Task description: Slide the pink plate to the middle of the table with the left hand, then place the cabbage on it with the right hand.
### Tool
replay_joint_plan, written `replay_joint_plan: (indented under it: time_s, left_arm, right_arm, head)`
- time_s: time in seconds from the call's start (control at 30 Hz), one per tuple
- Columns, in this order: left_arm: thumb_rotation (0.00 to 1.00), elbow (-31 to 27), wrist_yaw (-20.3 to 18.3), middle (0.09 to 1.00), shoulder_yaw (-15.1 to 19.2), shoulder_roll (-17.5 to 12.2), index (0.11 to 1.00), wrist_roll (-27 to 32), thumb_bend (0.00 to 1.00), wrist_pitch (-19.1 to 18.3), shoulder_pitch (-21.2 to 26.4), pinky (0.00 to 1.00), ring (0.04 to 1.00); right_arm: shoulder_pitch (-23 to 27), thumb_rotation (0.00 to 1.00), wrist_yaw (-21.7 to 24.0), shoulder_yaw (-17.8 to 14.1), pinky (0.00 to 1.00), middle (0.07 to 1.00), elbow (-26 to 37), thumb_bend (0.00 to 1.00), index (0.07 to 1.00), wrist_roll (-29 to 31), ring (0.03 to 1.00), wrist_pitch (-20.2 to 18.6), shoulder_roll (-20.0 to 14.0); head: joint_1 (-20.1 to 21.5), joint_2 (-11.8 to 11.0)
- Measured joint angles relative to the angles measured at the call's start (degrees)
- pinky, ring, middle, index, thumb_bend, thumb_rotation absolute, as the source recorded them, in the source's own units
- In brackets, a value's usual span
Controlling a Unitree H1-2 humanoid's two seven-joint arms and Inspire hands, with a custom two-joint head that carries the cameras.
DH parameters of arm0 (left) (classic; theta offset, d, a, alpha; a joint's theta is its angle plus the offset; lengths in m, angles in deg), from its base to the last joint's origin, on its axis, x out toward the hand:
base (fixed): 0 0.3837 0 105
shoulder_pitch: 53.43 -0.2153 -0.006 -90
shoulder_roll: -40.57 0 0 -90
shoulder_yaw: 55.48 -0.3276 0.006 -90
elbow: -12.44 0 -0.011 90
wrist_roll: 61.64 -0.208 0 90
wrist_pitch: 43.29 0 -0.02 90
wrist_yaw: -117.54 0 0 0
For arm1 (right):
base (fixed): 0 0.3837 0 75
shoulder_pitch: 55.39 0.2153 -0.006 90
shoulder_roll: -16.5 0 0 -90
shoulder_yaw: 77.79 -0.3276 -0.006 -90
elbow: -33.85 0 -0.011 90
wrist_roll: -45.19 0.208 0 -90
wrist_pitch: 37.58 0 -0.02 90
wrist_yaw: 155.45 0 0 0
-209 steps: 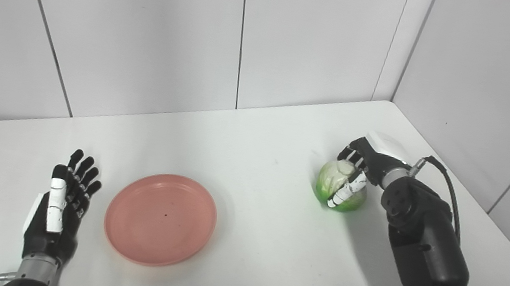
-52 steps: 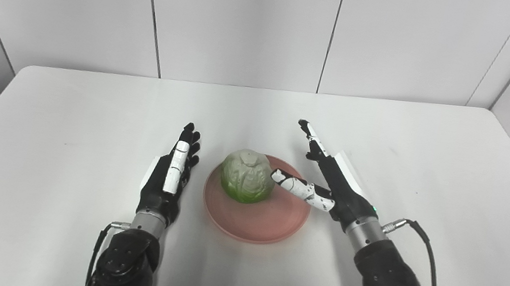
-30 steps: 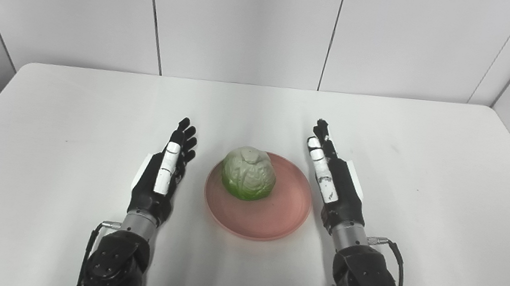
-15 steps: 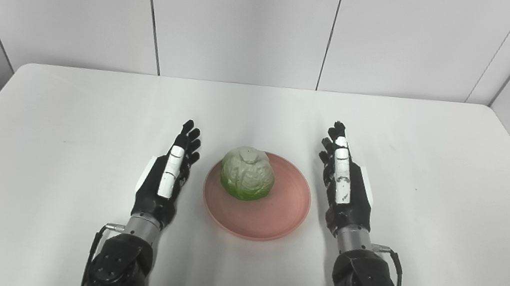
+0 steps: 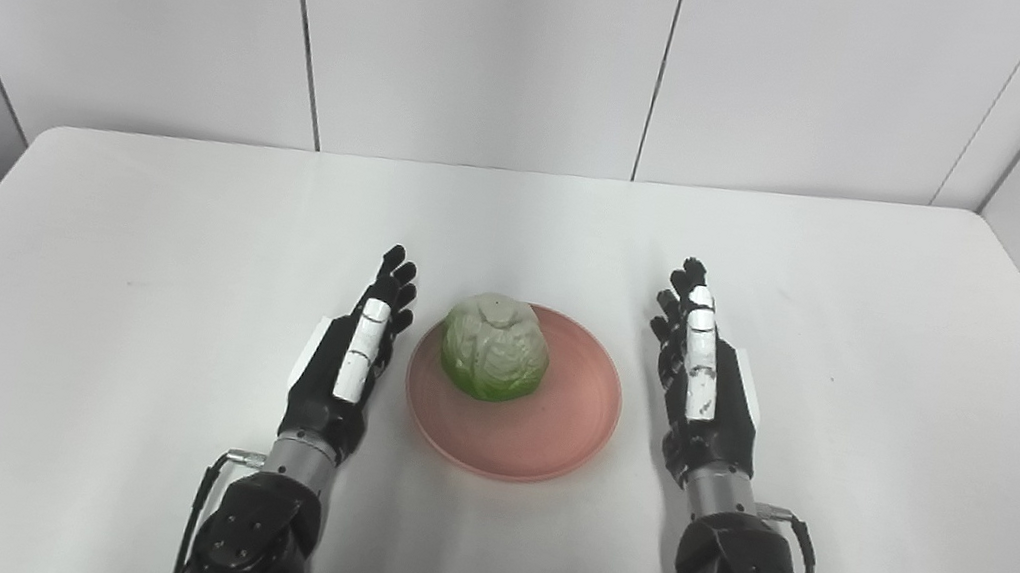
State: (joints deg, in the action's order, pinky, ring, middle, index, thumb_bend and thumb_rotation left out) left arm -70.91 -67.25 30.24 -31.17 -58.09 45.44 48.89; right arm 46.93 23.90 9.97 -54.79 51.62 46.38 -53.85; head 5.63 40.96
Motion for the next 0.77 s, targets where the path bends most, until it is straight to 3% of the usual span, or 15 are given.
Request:
replay_joint_plan:
  time_s: [0.27,0.47,0.77]
  left_arm:
    - [1.00,-0.01,0.37,1.000,0.27,0.00,1.000,-0.04,0.75,-0.05,0.00,1.00,1.000]
    - [1.00,0.01,1.44,1.000,0.87,-0.01,1.000,-0.15,0.75,-0.23,0.02,1.00,1.000]
    - [1.00,0.41,1.66,1.000,1.79,-0.01,1.000,0.13,0.76,-0.38,0.17,1.00,1.000]
  right_arm:
    - [-0.22,0.99,-0.01,1.54,1.00,1.000,0.08,0.69,1.000,-0.69,1.000,-0.93,-0.73]
    - [-0.75,0.97,0.12,2.73,1.00,1.000,0.08,0.60,1.000,-1.30,1.000,-1.05,-1.25]
    - [-1.62,0.93,0.10,3.58,1.00,1.000,-0.08,0.57,1.000,-2.24,1.000,-0.86,-1.08]
  head:
    - [-0.09,0.17]
    - [0.26,0.35]
    - [0.44,0.70]
